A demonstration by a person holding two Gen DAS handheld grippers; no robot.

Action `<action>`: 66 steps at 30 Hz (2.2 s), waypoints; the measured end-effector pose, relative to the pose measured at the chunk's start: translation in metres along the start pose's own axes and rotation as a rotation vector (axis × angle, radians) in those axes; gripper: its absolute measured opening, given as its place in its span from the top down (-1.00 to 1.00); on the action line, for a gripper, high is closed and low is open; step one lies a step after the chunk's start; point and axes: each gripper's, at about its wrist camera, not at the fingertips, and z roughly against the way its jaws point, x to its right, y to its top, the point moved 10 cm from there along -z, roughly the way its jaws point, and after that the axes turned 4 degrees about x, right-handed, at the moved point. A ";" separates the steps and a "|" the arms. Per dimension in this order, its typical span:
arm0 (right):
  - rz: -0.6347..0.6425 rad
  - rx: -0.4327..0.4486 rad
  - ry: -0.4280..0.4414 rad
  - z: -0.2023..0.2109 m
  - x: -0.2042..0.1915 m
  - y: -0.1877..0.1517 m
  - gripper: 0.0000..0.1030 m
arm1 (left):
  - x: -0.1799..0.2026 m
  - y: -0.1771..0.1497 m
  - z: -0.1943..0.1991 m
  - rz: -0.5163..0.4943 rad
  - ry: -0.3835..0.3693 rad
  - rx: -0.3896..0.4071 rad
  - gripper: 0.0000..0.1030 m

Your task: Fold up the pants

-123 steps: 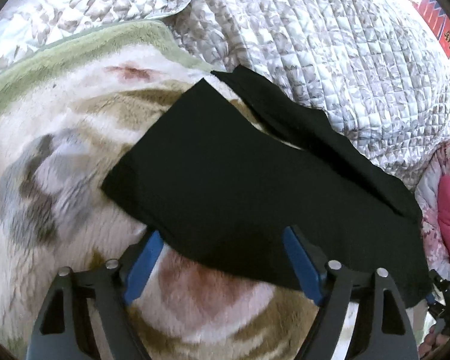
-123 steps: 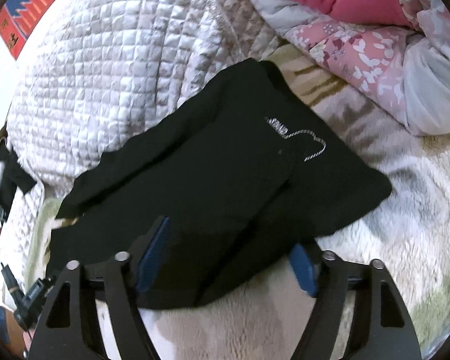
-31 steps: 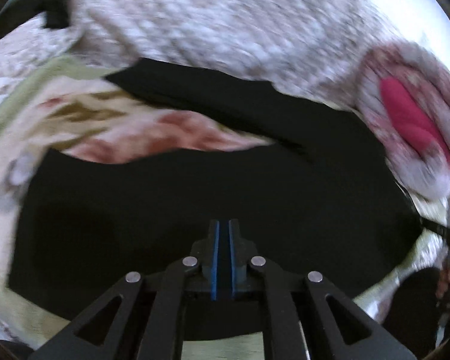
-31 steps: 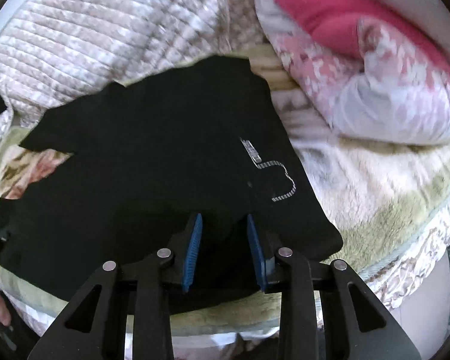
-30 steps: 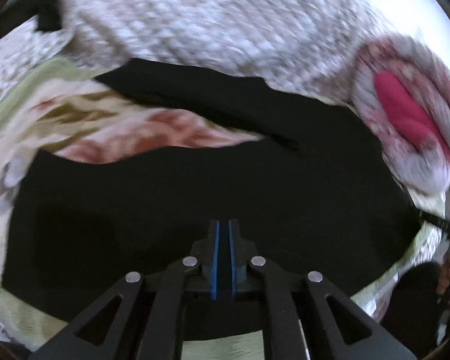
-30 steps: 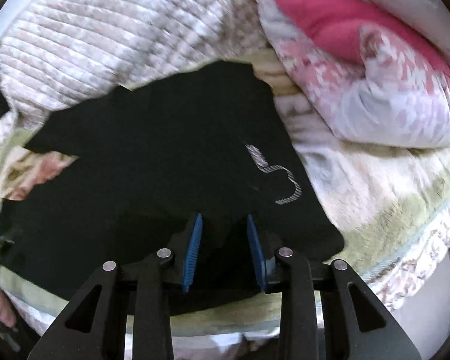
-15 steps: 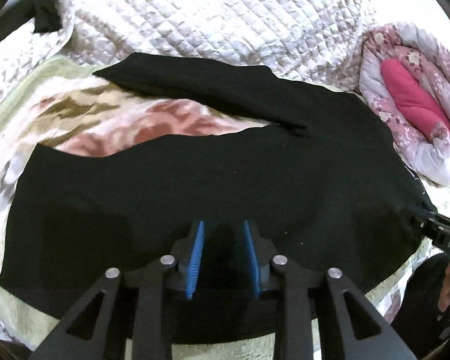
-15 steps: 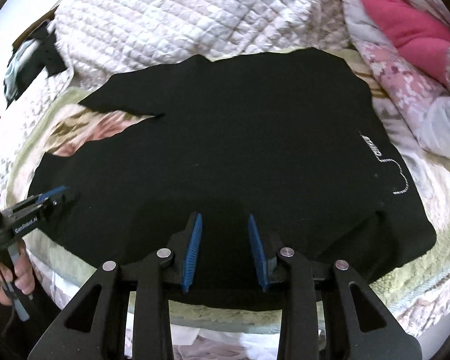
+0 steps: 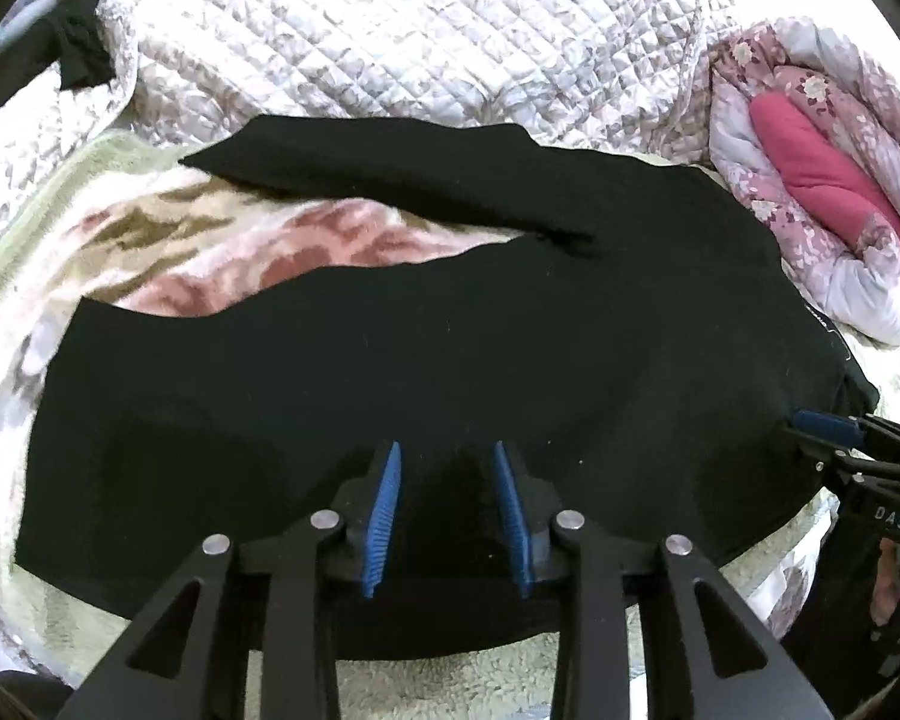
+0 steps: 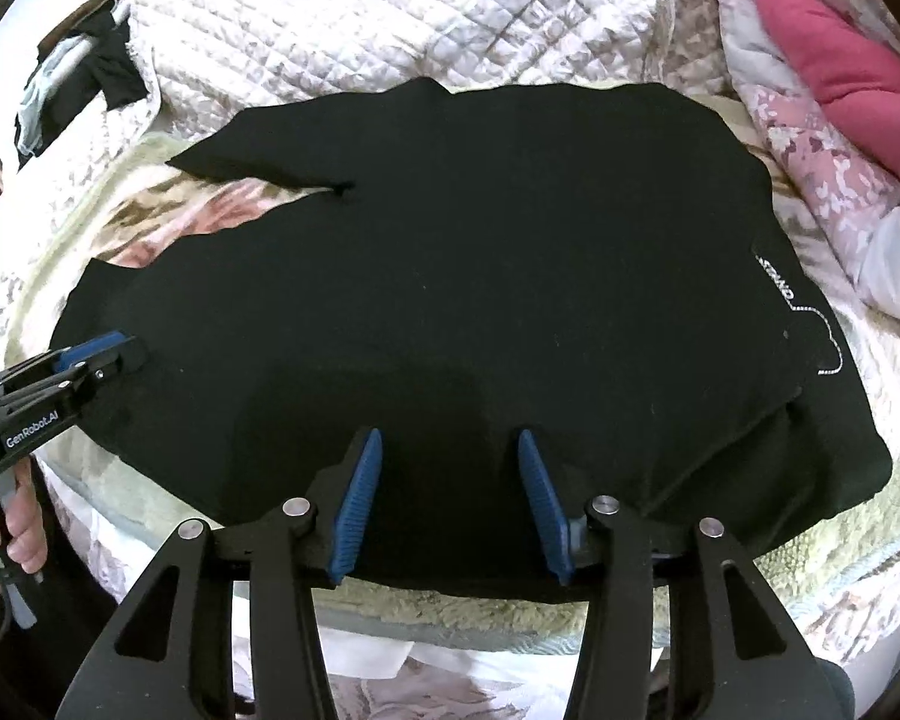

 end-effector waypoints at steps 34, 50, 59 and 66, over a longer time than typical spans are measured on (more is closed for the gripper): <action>0.115 0.061 0.023 -0.049 0.033 0.141 -0.16 | -0.038 0.131 -0.049 -0.067 -0.001 0.062 -0.09; 0.233 -0.057 0.019 -0.180 0.075 0.248 -0.25 | -0.050 0.231 -0.194 -0.097 0.033 0.011 -0.23; 0.296 -0.099 0.034 -0.194 0.064 0.245 0.84 | -0.032 0.217 -0.224 -0.221 0.110 0.014 0.14; 0.303 0.040 0.021 -0.115 0.044 0.249 0.84 | -0.017 0.226 -0.181 -0.224 0.116 0.078 0.92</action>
